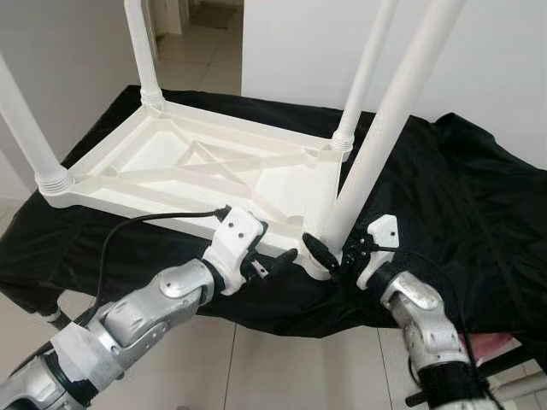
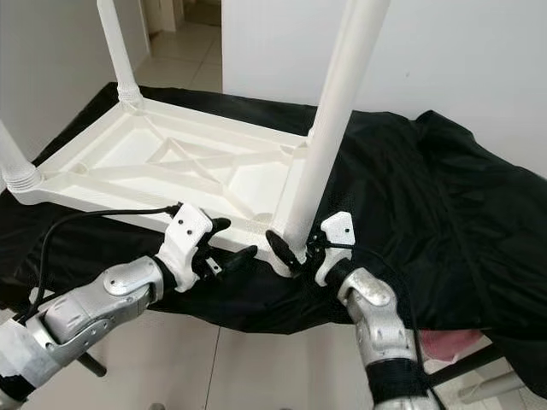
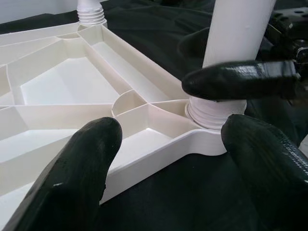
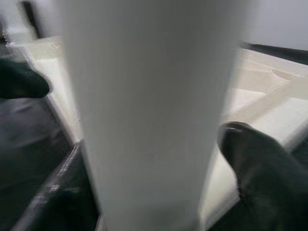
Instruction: Building children table
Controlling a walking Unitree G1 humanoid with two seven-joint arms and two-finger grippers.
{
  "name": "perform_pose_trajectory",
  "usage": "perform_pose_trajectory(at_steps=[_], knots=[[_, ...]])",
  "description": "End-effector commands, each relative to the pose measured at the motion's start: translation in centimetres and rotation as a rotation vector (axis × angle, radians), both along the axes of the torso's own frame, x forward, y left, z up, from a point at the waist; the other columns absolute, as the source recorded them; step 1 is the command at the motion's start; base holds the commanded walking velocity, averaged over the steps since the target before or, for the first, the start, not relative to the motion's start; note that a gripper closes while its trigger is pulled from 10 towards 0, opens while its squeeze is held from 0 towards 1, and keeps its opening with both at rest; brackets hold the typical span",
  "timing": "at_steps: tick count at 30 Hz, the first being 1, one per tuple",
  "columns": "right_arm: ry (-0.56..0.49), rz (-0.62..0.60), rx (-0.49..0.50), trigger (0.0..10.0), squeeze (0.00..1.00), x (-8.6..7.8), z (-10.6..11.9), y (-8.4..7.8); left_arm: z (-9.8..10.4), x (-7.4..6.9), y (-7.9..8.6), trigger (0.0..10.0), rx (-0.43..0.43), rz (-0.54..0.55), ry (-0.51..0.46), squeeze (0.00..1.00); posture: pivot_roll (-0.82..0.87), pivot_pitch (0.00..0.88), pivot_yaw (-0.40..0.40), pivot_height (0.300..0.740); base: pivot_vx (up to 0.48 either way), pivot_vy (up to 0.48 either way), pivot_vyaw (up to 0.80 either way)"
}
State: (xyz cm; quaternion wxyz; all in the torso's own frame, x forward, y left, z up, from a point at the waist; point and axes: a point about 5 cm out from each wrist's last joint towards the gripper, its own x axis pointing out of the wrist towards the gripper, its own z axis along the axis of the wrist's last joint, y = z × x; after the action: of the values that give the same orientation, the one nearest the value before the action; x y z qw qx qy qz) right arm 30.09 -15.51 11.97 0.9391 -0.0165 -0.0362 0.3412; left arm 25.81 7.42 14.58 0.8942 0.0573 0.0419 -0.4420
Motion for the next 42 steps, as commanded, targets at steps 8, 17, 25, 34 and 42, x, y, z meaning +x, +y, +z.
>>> perform_pose_trajectory(at_steps=[8,17,25,34,42], knots=[[0.013,0.048,0.011,0.0,0.00,0.6,-0.3,0.3,-0.3,-2.3,-0.8,10.0,0.004,-0.407,0.047,0.00,0.04,0.000,-0.112,0.740,0.000,0.000,0.00],[0.036,0.040,0.051,10.0,0.00,-0.3,-1.1,0.6,-0.3,-2.4,-0.7,10.0,0.003,-0.394,0.048,0.00,0.04,0.000,-0.118,0.740,0.000,0.000,0.00],[0.009,-0.159,0.068,10.0,0.00,-0.7,-0.9,0.9,-0.3,-2.4,-0.8,10.0,0.002,-0.395,0.049,0.00,0.03,0.000,-0.111,0.740,0.000,0.000,0.00],[0.021,-0.434,0.140,10.0,0.00,-1.4,-0.6,2.3,-0.2,-2.0,-0.8,10.0,0.003,-0.393,0.043,0.00,0.01,0.000,-0.097,0.740,0.000,0.000,0.00],[0.023,-0.564,0.168,10.0,0.00,-1.8,-0.3,3.3,-0.1,-1.5,-0.6,10.0,-0.002,-0.361,0.035,0.00,0.01,0.000,-0.085,0.740,0.000,0.000,0.00]])
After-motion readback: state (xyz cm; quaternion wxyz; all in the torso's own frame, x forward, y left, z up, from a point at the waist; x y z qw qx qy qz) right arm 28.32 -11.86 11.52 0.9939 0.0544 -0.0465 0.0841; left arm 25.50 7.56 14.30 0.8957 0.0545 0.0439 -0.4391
